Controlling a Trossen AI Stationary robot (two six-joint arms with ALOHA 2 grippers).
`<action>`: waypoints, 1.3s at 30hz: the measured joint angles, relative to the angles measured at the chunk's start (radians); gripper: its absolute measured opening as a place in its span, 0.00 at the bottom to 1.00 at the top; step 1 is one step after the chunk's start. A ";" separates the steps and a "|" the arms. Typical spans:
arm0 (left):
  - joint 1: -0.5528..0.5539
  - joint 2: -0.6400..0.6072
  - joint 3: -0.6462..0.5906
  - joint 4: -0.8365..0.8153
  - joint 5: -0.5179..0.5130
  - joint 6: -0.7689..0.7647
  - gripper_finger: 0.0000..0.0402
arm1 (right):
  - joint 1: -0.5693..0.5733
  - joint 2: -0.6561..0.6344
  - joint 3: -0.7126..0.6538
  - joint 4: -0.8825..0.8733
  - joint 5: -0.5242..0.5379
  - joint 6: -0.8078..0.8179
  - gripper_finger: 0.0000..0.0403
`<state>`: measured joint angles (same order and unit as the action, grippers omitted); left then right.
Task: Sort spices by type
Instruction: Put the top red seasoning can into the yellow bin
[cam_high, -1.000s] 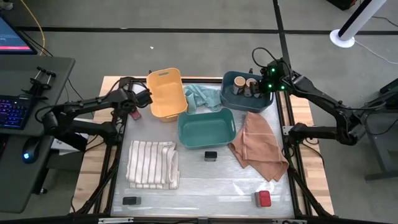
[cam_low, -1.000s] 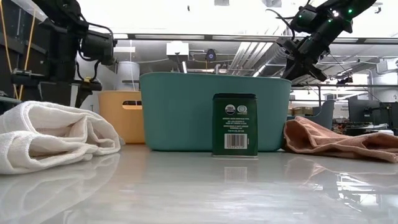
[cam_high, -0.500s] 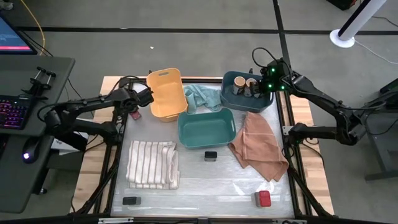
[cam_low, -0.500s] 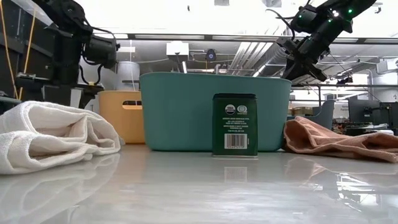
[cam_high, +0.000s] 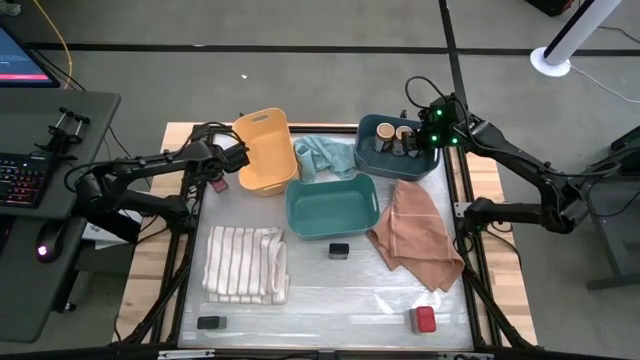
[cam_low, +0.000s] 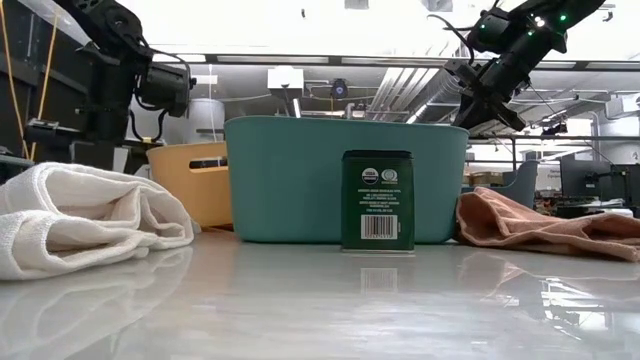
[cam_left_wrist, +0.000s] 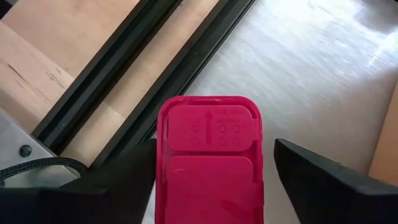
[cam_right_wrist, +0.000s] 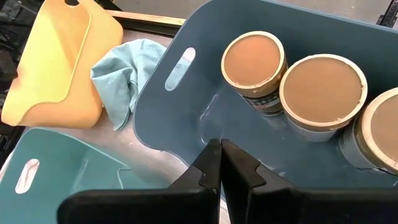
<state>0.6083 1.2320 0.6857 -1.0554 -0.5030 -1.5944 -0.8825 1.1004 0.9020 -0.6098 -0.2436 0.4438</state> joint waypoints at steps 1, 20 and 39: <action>0.000 0.000 0.000 0.000 0.000 0.000 0.72 | 0.000 0.000 0.000 0.000 0.000 0.000 0.00; 0.000 -0.151 0.014 -0.069 -0.062 -0.010 0.47 | 0.000 0.000 0.000 -0.001 0.000 0.010 0.00; 0.018 -0.195 0.443 0.277 -0.149 0.629 0.47 | 0.000 0.000 0.000 0.000 -0.001 0.073 0.00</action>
<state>0.6264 1.0369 1.1289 -0.7781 -0.6516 -0.9657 -0.8826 1.1004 0.9023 -0.6102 -0.2447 0.5169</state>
